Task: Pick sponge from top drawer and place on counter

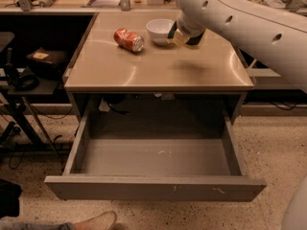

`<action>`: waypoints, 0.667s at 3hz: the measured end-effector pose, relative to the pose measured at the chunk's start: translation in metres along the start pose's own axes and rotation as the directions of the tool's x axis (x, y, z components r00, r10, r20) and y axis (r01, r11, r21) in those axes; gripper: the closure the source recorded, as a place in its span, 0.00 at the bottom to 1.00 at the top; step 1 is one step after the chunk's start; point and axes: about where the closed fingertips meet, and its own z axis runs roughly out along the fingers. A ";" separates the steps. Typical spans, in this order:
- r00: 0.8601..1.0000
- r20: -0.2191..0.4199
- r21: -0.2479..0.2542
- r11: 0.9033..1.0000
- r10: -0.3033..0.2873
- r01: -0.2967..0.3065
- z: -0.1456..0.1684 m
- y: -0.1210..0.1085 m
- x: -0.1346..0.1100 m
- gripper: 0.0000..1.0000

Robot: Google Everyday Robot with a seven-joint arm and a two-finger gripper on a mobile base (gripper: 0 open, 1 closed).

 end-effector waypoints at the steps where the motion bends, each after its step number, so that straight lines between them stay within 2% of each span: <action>1: 0.999 -0.042 -0.051 0.999 0.015 -0.017 0.020 0.010 0.023 1.00; 2: 0.990 -0.127 -0.151 0.985 0.063 -0.082 0.068 0.022 0.064 1.00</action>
Offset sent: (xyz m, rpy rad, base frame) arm 0.0491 -0.0579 -0.1579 0.1601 0.3802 -0.0974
